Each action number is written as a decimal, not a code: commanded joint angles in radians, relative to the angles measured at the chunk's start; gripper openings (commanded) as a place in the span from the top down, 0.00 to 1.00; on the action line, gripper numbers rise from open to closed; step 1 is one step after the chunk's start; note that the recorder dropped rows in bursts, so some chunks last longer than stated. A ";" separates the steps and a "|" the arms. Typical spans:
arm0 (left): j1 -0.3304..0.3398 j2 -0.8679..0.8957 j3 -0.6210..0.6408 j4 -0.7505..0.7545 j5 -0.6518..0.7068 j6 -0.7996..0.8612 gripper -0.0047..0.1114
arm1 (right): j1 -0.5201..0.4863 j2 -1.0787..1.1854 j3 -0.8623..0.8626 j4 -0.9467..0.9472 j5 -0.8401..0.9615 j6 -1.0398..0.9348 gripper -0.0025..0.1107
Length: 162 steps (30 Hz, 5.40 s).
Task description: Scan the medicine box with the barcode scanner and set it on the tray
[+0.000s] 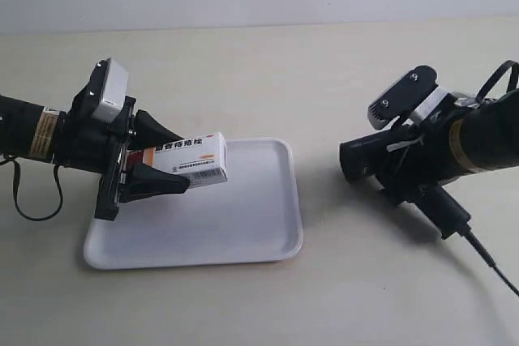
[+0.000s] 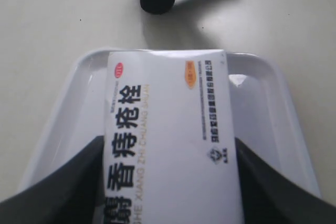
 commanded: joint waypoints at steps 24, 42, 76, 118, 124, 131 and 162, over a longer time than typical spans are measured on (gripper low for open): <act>0.003 0.000 -0.004 -0.015 -0.006 -0.007 0.96 | 0.001 0.086 -0.017 0.111 -0.041 0.154 0.29; 0.003 0.000 -0.004 -0.015 -0.002 -0.008 0.96 | 0.001 0.045 -0.049 0.076 0.013 0.128 0.97; 0.003 0.000 -0.004 0.028 0.007 0.023 0.96 | 0.001 -0.044 0.023 0.053 0.042 0.062 0.98; -0.145 -0.697 0.075 0.084 0.377 -0.821 0.73 | 0.001 -0.789 0.016 0.166 0.024 0.220 0.66; -0.145 -0.952 0.332 -0.017 0.519 -0.892 0.94 | 0.001 -0.910 0.141 0.213 -0.001 0.256 0.98; -0.145 -1.296 0.595 -0.171 0.700 -0.901 0.94 | 0.001 -0.922 0.163 0.211 -0.008 0.265 0.98; -0.034 -2.020 0.859 -0.286 1.248 -0.796 0.94 | 0.001 -0.922 0.162 0.216 -0.008 0.265 0.98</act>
